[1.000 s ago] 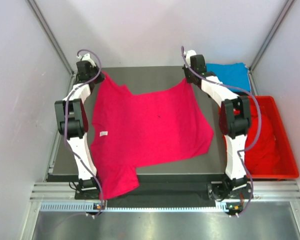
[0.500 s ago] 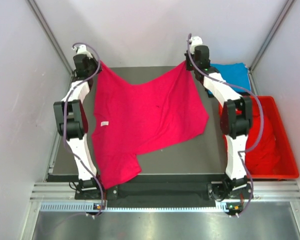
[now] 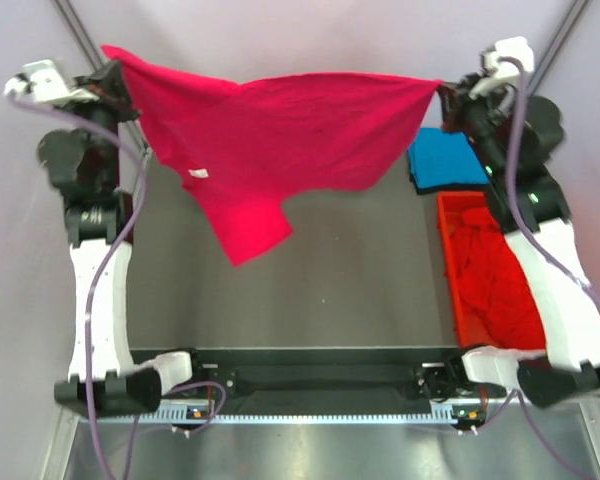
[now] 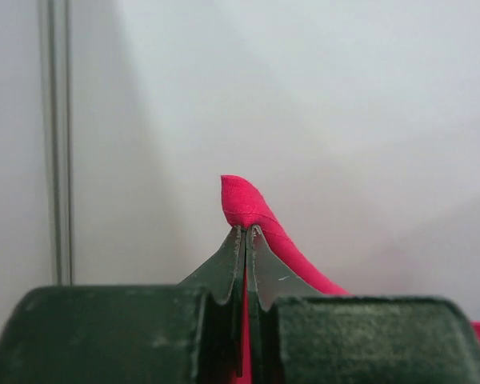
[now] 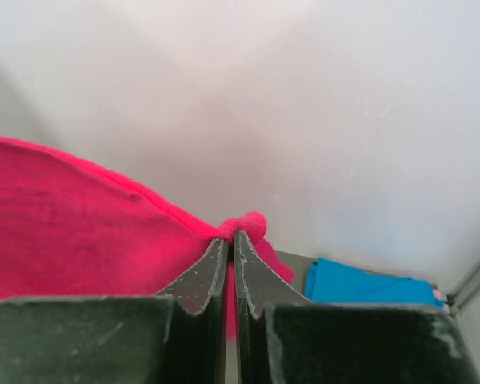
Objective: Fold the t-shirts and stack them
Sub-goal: Flatten the tshirt out
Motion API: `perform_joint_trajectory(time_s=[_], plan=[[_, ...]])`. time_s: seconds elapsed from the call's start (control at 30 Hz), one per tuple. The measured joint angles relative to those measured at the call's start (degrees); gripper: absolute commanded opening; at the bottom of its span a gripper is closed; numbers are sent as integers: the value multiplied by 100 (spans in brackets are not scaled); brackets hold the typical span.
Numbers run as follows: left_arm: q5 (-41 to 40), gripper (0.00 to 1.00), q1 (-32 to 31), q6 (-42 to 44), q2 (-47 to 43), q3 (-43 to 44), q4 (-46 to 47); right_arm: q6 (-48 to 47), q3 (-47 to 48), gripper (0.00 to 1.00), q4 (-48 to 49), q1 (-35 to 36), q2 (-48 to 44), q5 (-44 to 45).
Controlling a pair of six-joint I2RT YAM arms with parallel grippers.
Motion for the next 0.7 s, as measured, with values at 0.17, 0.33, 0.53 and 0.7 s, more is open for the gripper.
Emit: perform_joint_trajectory(time_s=[0.17,0.33,0.53,0.7], plan=[[-114,0,-2,90,-1080,44,-238,61,-828,0,-400,15,-1613,-120],[-105,0,-9,81,-1434,476,-885,304,-1379,0,-719,17,-2680,-527],[0,0,-13,28,-1534,975,-1720,529,-1054,0,-1021,17,-3169,-752],[85,0,-13,42,-1362,1486,-1989,501,-494,0,-1043,17,-3086,-754]])
